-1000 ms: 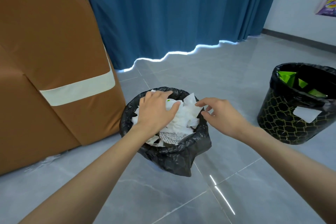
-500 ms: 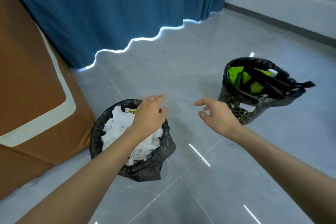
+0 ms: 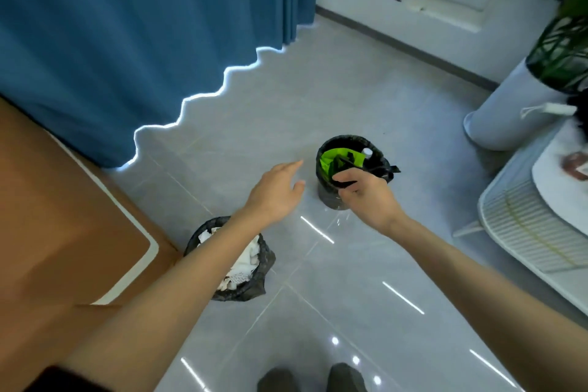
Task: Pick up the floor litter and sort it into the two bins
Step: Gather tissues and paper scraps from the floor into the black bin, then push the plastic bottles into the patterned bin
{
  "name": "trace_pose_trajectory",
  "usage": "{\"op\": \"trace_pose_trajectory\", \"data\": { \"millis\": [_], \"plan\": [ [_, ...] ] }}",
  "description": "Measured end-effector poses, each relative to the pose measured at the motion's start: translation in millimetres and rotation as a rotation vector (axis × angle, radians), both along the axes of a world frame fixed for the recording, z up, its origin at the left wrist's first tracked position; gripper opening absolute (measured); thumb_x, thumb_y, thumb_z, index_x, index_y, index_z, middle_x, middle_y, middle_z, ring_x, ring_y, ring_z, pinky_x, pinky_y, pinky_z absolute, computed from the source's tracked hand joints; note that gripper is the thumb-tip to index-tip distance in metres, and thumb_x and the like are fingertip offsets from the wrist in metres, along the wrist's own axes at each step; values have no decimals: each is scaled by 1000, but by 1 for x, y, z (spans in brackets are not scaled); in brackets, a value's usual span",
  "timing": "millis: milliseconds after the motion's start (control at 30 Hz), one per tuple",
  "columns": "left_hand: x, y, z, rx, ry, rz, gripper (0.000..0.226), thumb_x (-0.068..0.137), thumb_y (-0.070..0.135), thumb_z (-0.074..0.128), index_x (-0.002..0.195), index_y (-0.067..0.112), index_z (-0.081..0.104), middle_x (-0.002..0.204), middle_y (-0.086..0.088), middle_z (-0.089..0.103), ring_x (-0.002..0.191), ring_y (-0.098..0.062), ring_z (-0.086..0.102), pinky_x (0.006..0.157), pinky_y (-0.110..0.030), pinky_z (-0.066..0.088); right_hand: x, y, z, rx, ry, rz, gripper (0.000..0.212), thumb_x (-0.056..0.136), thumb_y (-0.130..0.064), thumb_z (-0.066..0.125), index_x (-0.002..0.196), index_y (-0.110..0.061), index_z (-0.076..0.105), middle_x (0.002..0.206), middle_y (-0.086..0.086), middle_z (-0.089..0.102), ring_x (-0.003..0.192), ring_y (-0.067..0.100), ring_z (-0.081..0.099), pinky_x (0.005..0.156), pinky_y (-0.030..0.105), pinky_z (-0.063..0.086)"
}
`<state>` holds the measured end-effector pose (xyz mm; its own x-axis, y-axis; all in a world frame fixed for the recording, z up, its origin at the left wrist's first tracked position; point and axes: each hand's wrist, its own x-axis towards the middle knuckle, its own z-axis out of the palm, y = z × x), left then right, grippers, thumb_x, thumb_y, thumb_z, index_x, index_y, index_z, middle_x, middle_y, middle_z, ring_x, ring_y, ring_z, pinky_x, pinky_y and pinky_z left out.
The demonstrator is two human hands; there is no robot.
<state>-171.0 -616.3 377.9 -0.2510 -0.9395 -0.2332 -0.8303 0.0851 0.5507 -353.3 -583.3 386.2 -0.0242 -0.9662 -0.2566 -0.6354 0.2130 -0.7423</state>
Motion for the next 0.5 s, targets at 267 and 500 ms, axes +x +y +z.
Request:
{"op": "trace_pose_trajectory", "data": {
  "millis": [267,500],
  "plan": [
    [-45,40,195,37,78,-122,48,97,23,44,143,17,35,142,-12,44,132,-25,39,106,-30,31,-29,62,181,9,-10,-228,30,88,-9,53,113,-21,65,115,-5,65,90,11,58,77,15,39],
    [-78,70,272,38,168,-236,45,96,21,45,141,18,40,141,-6,47,128,-23,45,104,-30,36,-66,124,262,-22,14,-391,29,90,-14,53,116,-20,63,117,-6,64,90,9,59,81,17,41]
  ]
}}
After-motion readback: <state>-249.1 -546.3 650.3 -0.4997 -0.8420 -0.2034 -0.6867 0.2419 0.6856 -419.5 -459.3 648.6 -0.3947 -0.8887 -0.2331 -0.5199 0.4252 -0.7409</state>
